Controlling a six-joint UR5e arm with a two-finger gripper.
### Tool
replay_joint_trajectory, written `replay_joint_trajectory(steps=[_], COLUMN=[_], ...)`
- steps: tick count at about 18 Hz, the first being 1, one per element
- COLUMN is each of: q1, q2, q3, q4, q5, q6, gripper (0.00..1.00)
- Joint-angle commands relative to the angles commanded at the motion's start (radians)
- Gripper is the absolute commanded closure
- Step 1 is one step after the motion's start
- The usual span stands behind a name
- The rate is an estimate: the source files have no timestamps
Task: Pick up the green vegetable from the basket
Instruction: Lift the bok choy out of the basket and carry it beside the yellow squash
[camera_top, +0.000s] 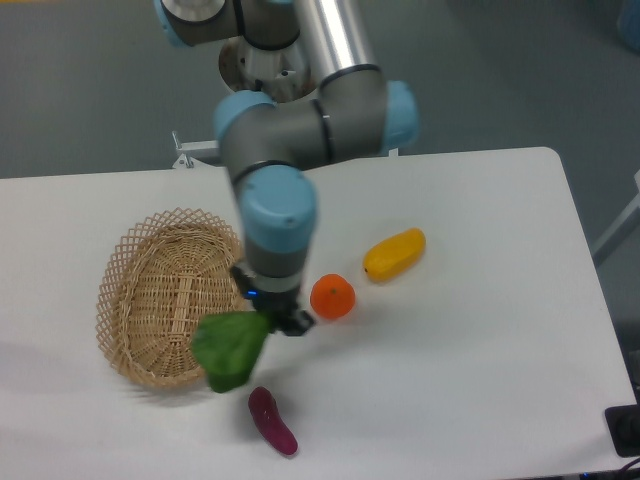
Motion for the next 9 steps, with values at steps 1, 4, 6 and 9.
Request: replay_joint_trajectory(steps=[1,4,6,9], q1=[0.025,0.086,0.133,0.187], q2=[-0.003,-0.020,-0.025,-0.035], q3=[0.014,0.051,0.063,0.080], q4=[-0.002,-0.006,-0.008,-0.008], q5=[0.011,0.049,0.058,0.060], q6=[0.028,0.078,0.124,0.198], gripper=[0.75,0.75,0.75,0.75])
